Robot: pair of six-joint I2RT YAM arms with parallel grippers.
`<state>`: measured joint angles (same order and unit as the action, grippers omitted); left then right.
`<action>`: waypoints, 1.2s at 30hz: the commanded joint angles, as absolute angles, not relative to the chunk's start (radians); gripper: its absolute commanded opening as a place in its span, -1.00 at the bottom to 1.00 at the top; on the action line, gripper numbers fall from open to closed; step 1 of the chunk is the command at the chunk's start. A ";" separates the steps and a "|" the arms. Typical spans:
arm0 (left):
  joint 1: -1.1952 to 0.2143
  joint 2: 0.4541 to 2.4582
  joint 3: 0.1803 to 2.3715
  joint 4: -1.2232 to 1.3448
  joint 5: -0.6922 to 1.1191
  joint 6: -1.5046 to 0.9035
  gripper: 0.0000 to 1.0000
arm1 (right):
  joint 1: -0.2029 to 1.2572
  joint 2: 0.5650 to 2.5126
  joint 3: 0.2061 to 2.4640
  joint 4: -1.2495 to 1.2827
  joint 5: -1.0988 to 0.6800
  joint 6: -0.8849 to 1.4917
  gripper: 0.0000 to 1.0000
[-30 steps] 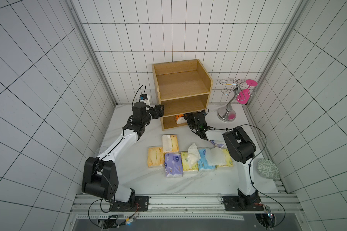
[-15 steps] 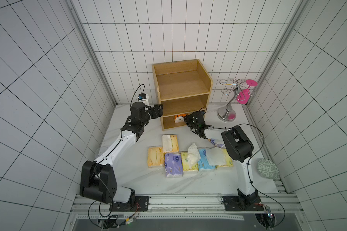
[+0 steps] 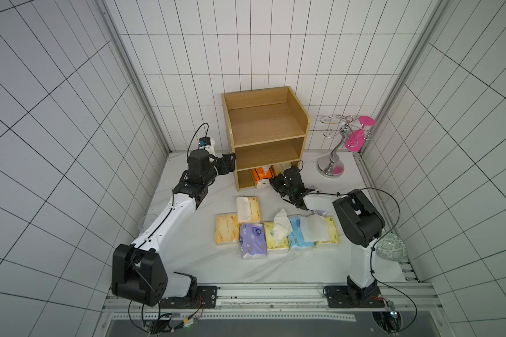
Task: Remove the tissue boxes from the shelf
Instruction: Pick up a box of tissues from the shelf, then place the box of tissues at the center of the board.
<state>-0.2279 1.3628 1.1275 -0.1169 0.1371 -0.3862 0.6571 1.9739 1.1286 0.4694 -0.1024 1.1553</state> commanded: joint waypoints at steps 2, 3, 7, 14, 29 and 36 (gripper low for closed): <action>-0.238 1.325 1.153 -0.156 0.120 -0.386 0.74 | 0.697 1.899 1.026 0.478 -0.117 1.137 -1.00; -0.242 1.319 1.151 -0.162 0.117 -0.384 0.74 | 0.703 1.884 0.995 0.496 -0.114 1.143 -1.00; -0.263 1.303 1.141 -0.166 0.099 -0.385 0.74 | 0.733 1.826 0.869 0.592 -0.090 1.178 -1.00; -0.314 1.282 1.137 -0.187 0.067 -0.380 0.74 | 0.779 1.690 0.712 0.567 -0.023 1.163 -1.00; -0.322 1.278 1.135 -0.195 0.044 -0.376 0.74 | 0.794 1.393 0.603 0.205 0.096 1.031 -1.00; -0.325 1.280 1.133 -0.193 0.039 -0.371 0.74 | 0.803 1.349 0.565 0.130 0.104 1.008 -1.00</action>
